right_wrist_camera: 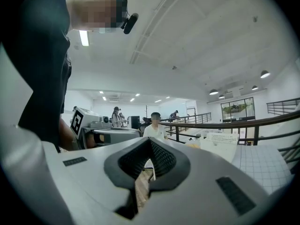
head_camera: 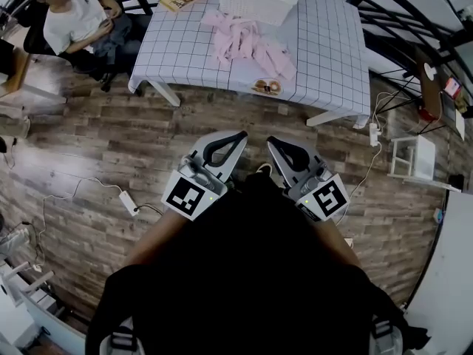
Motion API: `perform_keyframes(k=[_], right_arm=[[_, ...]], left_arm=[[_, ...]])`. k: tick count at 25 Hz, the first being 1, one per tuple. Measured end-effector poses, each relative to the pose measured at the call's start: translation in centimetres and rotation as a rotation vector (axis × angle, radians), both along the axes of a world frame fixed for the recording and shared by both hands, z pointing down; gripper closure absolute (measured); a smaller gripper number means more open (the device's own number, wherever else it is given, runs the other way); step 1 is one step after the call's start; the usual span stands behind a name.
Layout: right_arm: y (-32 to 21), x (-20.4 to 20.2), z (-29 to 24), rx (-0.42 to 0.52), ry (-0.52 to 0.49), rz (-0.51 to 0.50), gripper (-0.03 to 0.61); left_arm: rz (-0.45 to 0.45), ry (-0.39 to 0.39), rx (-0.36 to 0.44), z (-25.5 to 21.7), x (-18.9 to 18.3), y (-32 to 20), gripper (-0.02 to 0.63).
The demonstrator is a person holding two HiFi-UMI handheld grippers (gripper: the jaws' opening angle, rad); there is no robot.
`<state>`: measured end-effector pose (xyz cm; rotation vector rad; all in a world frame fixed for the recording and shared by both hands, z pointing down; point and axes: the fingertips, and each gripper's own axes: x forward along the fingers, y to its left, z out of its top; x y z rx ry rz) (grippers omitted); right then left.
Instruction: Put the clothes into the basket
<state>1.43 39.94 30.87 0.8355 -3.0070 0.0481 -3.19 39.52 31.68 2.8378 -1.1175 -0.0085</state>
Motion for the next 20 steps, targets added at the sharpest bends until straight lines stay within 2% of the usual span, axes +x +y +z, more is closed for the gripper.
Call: perform_keyframes(k=[6, 20], right_arm=[[-3.6, 0.2, 0.7, -0.058, -0.007, 0.011, 0.563], [-15.6, 2.2, 1.1, -0.036, -0.017, -0.065, 0.563]], left_arm=[[0.005, 0.001, 0.006, 0.3, 0.2, -3.4, 0.614], [-0.04, -0.028, 0.006, 0.4, 2.8, -14.7, 0.614]])
